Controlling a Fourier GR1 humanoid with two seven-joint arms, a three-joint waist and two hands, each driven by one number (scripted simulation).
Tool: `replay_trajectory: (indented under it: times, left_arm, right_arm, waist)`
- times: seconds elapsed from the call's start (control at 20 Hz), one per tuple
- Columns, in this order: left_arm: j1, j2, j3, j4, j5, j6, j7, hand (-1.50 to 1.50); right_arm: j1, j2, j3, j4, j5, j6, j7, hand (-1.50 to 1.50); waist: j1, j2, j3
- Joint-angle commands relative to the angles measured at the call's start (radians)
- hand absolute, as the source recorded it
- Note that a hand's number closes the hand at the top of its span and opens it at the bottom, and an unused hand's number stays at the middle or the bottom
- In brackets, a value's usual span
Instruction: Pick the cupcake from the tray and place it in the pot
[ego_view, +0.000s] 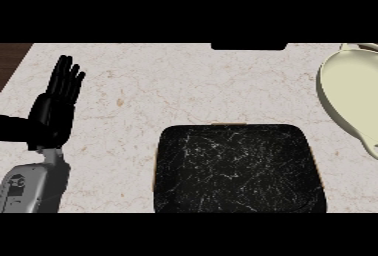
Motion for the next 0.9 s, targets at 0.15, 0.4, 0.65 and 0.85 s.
replay_trajectory:
  times: [0.15,0.4,0.65,0.85]
  left_arm:
    - [-0.074,0.007,0.022,0.062,0.01,-0.006,0.007,0.0]
    - [-0.044,-0.011,-0.019,-0.002,-0.014,0.005,0.032,0.0]
    - [-0.04,-0.019,-0.005,0.033,-0.013,0.008,-0.003,0.0]
    - [-0.003,-0.002,0.007,0.013,-0.007,-0.009,-0.005,0.0]
  right_arm:
    - [-0.143,-0.066,0.002,0.455,0.038,-0.201,-0.198,1.5]
    - [-0.239,-0.12,0.071,0.64,0.114,-0.132,-0.144,1.5]
    - [-0.302,-0.129,0.054,0.769,0.065,0.033,-0.152,-1.5]
    - [-0.291,-0.128,0.063,0.806,0.051,0.053,-0.298,-1.5]
  waist:
    - [0.01,0.007,0.001]
    - [0.024,0.009,0.002]
    - [0.023,0.01,0.002]
    - [0.012,0.003,0.001]
